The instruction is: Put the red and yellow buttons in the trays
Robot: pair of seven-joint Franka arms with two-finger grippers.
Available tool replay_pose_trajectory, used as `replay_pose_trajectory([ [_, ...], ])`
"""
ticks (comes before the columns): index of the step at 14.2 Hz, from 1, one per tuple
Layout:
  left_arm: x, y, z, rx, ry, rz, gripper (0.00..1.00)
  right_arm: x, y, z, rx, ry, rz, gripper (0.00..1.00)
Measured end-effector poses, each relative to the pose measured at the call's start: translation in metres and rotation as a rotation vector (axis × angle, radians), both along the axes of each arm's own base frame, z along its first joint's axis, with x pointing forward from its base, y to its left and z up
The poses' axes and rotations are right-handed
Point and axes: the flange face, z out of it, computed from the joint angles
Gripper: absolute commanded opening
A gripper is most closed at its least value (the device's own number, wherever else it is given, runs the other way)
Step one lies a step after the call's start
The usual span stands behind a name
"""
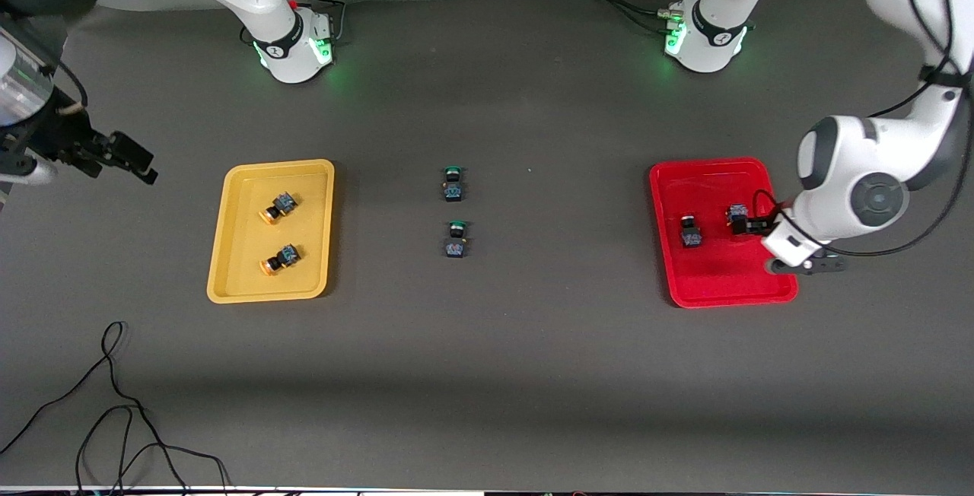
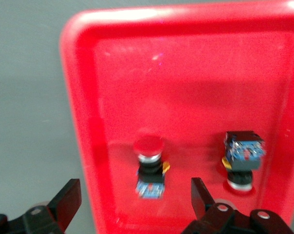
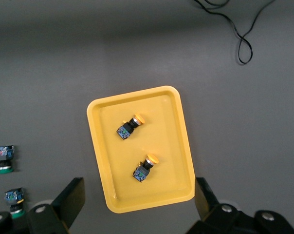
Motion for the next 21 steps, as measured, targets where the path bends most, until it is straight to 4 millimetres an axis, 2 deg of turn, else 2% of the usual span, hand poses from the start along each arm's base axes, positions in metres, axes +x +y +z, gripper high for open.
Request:
replay_pose_trajectory([
  [3, 0.003, -0.004, 0.073, -0.009, -0.027, -0.022, 1.00, -0.004, 0.015, 0.001, 0.007, 0.017, 0.036, 1.00],
  [7, -0.024, -0.009, 0.162, -0.056, -0.023, -0.093, 1.00, -0.012, 0.045, 0.009, 0.023, 0.026, 0.118, 1.00],
  [9, -0.035, -0.012, 0.204, -0.052, -0.031, -0.101, 1.00, -0.011, 0.051, 0.014, 0.039, 0.015, 0.128, 1.00],
  [12, -0.038, -0.021, 0.256, -0.070, -0.049, -0.115, 1.00, -0.008, 0.052, 0.017, 0.048, 0.033, 0.132, 1.00],
  [15, -0.035, -0.025, 0.287, -0.088, -0.089, -0.129, 1.00, -0.007, 0.050, 0.018, 0.049, 0.064, 0.131, 1.00],
  [19, -0.030, -0.027, 0.306, -0.095, -0.125, -0.134, 1.00, -0.008, 0.046, 0.022, 0.050, 0.077, 0.131, 1.00],
  [21, -0.032, -0.028, 0.313, -0.095, -0.089, -0.126, 1.00, -0.007, 0.045, 0.020, 0.050, 0.081, 0.129, 1.00],
])
